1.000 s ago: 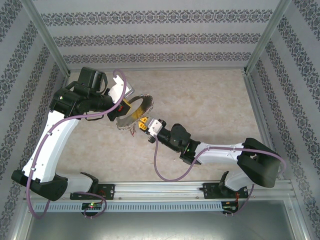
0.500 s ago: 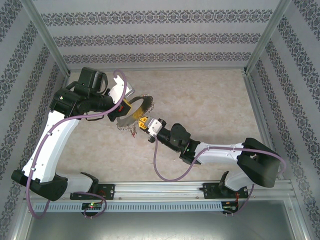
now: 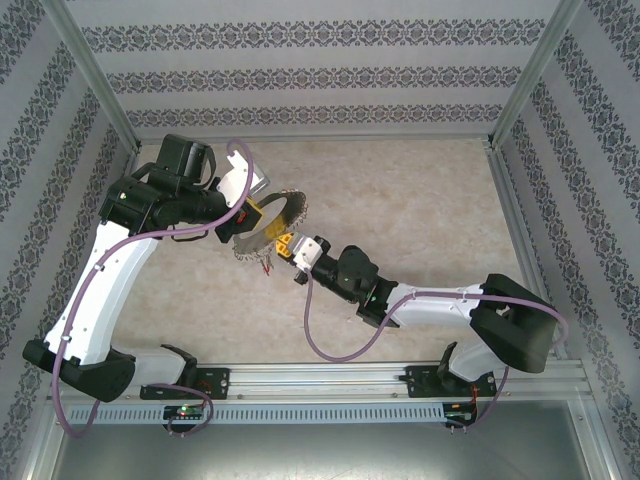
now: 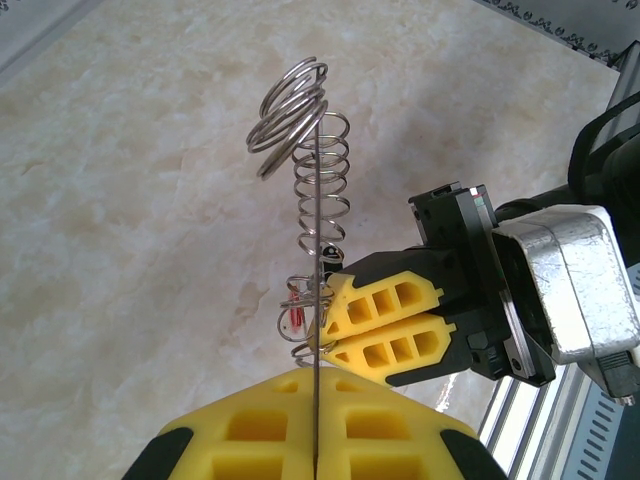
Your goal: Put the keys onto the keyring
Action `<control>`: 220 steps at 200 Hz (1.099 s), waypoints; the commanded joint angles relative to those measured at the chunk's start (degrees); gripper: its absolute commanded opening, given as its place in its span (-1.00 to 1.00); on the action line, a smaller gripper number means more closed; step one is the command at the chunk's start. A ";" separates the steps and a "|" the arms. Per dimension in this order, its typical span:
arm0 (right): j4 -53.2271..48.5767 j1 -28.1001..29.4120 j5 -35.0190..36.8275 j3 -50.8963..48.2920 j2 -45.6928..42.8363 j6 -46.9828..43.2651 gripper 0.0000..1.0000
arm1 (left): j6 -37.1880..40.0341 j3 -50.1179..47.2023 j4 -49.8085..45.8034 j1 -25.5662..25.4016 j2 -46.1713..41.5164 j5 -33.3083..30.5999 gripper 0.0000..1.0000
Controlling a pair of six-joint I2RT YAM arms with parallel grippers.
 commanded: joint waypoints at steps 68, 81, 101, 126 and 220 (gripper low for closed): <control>-4.11 -0.18 0.95 -0.11 -2.32 0.21 -1.00 | -11.07 -2.35 6.57 -0.81 -0.13 -2.97 -1.00; -6.25 -0.35 0.81 -0.37 -3.25 0.44 -1.00 | -13.98 -3.86 8.68 -0.70 -0.39 -3.01 -1.00; -9.96 -1.19 -1.17 -0.65 -4.89 0.93 -1.00 | -17.76 -5.34 9.81 -0.38 -0.55 -5.13 -0.96; -15.91 -3.33 -4.86 -0.31 -7.41 2.86 -1.00 | -22.24 -8.50 11.53 0.27 -1.16 -4.44 -0.85; -34.85 -13.71 -28.61 6.80 -12.35 4.90 -1.00 | -36.40 -26.32 24.55 0.47 -7.50 -6.65 -0.29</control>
